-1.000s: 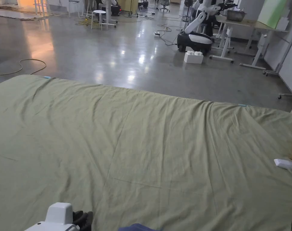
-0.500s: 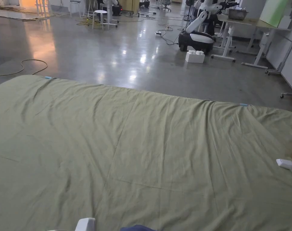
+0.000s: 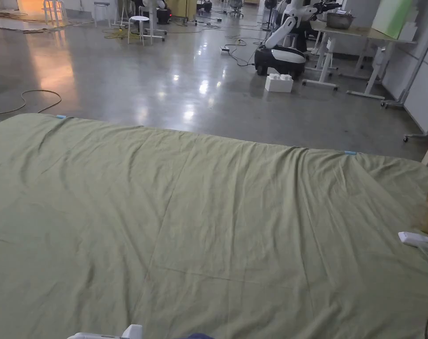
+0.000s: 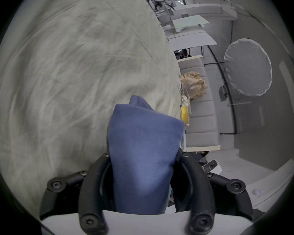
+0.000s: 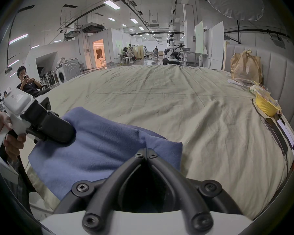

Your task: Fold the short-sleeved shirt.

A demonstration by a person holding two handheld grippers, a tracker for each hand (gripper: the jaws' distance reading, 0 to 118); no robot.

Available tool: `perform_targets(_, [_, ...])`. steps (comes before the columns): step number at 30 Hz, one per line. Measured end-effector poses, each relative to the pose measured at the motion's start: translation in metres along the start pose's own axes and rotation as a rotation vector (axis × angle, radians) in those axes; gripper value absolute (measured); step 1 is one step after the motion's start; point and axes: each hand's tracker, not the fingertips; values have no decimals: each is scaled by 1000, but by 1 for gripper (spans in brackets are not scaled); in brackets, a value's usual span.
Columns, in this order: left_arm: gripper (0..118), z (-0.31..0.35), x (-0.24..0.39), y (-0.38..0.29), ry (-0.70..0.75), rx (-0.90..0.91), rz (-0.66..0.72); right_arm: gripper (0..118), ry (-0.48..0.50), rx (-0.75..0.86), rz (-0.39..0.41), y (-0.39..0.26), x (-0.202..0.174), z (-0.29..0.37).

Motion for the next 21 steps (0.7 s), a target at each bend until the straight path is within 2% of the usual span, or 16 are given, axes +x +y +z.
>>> perform_targets(1, [37, 3, 4, -6, 8, 4, -14, 1, 2, 0, 3, 0, 0, -1])
perform_targets(2, [30, 6, 45, -16, 14, 9, -31, 1, 3, 0, 8, 0, 0, -1])
perform_targets(4, [27, 13, 68, -22, 2, 31, -64, 1, 2, 0, 17, 0, -1, -1])
perform_targets(5, [26, 3, 44, -11, 3, 42, -69, 1, -1, 1, 23, 0, -2, -1])
perform_targets(9, [25, 22, 73, -10, 0, 76, -99, 1, -21, -3, 79, 4, -9, 0])
perform_targets(10, [25, 19, 22, -13, -1, 85, -107, 1, -26, -3, 91, 6, -11, 1])
perform_targets(11, [25, 24, 13, -12, -2, 95, -116, 1, -27, -4, 96, 9, -12, 1])
perform_targets(13, [25, 38, 10, -5, -1, 96, -121, 1, -25, 1, 95, 18, -12, 4])
perform_targets(15, [25, 36, 17, -9, -11, 115, -125, 1, -18, 43, 59, 32, -8, 8])
perform_targets(18, [25, 65, 29, -5, -8, 143, -114, 1, -55, 113, 54, 62, 3, 14])
perform_targets(21, [25, 105, 28, 7, 66, 171, -162, 1, -77, 197, 47, 98, 19, 19])
